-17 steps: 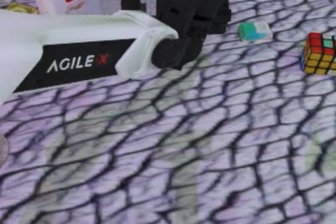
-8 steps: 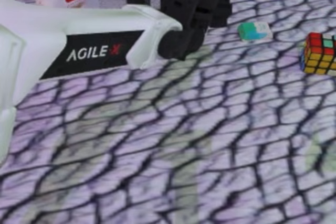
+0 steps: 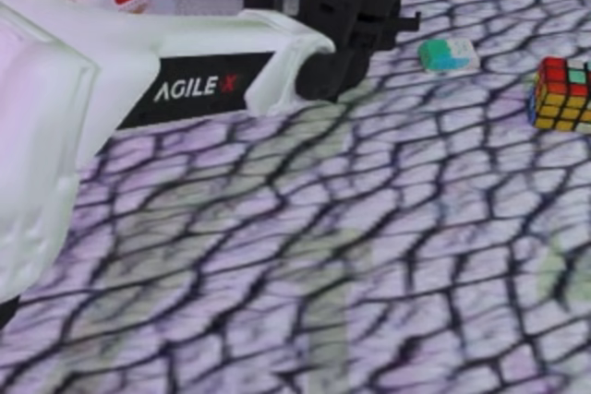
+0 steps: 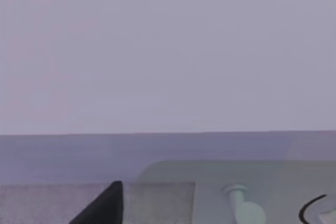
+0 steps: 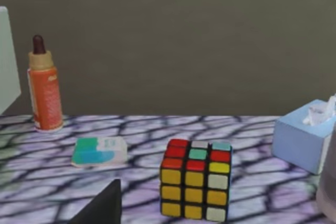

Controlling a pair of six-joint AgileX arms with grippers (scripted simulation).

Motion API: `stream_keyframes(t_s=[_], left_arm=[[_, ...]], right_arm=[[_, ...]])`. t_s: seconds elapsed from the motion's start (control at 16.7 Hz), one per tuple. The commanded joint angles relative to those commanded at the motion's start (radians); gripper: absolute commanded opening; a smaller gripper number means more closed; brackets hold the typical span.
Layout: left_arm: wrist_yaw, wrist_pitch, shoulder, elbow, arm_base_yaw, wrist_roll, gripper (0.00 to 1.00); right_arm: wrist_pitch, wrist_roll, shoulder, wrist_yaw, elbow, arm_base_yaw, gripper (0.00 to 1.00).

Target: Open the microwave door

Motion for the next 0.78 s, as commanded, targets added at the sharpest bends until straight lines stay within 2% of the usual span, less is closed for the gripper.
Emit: stream_keyframes(t_s=[0.06,0.78], left_arm=[[0.000,0.000,0.000,0.000,0.000,0.000,1.00],[0.000,0.000,0.000,0.000,0.000,0.000,0.10]], right_arm=[[0.000,0.000,0.000,0.000,0.000,0.000,1.00],[0.000,0.000,0.000,0.000,0.000,0.000,1.00]])
